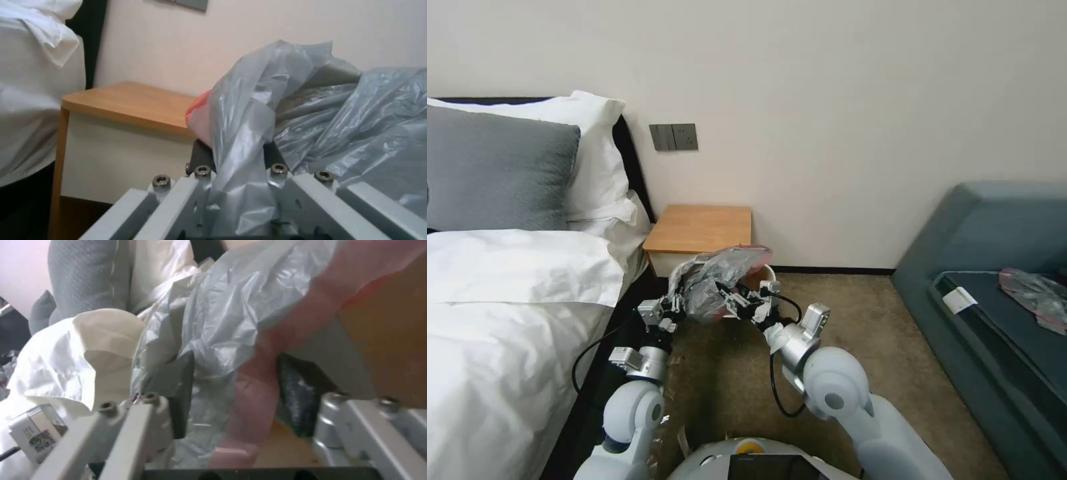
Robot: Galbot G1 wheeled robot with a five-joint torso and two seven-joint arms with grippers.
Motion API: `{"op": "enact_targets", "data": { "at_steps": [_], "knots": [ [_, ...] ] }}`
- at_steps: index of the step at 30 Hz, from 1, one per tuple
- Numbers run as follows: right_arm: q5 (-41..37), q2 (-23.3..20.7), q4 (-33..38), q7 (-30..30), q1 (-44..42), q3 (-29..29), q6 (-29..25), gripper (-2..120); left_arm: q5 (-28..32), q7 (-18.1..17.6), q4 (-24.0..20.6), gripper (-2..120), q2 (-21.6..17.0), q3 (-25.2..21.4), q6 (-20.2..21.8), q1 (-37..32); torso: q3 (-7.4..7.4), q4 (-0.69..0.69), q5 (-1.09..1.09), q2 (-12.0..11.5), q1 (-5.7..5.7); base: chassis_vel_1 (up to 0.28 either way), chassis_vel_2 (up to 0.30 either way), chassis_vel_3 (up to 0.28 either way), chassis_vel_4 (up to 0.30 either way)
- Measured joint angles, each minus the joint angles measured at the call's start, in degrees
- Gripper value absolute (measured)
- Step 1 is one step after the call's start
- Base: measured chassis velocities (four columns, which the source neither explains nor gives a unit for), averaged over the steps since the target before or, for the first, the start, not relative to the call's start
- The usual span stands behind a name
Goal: Pick up the garbage bag from the table and place it over the trash can.
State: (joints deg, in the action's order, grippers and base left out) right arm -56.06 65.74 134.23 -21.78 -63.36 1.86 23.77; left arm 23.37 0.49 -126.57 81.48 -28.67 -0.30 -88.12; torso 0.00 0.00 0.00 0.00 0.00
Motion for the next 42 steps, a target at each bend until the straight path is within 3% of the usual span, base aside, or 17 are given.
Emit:
{"op": "enact_targets", "data": {
  "at_steps": [3, 5, 8, 26, 42],
  "knots": [
    [0.53, 0.21, -0.03, 0.39, 0.00, 0.16, -0.03, 30, 0.09, -0.01, -0.01, 6, 0.03, -0.01, 0.06, 0.08, 0.00, 0.00, 0.00, 0.00, 0.00, 0.000, 0.000, 0.000, 0.000],
    [0.95, 0.12, 0.08, 0.55, -0.21, 0.14, -0.05, 11, 0.44, -0.18, -0.02, 6, 0.07, -0.23, 0.18, 0.39, 0.00, 0.00, 0.00, 0.00, 0.00, 0.000, 0.000, 0.000, 0.000],
    [1.04, -0.19, 0.68, 0.55, -0.68, -0.58, -0.05, 1, 0.91, -0.31, -0.05, 6, 0.11, -0.59, 0.33, 0.62, 0.00, 0.00, 0.00, 0.00, 0.00, 0.000, 0.000, 0.000, 0.000],
    [3.99, -4.90, 7.13, 2.22, -8.78, -6.48, 0.19, 0, 6.18, -2.27, -0.89, 6, 1.96, -2.44, 3.71, 1.35, 0.00, 0.00, 0.01, 0.00, 0.00, 0.000, 0.000, 0.000, 0.000],
    [10.55, -4.92, 8.74, 4.63, -15.18, -10.01, -1.06, 0, 9.84, -4.18, -2.47, 6, 3.09, -3.13, 5.67, 1.00, 0.00, 0.00, 0.00, 0.00, 0.00, 0.000, 0.000, 0.000, 0.000]
  ]
}}
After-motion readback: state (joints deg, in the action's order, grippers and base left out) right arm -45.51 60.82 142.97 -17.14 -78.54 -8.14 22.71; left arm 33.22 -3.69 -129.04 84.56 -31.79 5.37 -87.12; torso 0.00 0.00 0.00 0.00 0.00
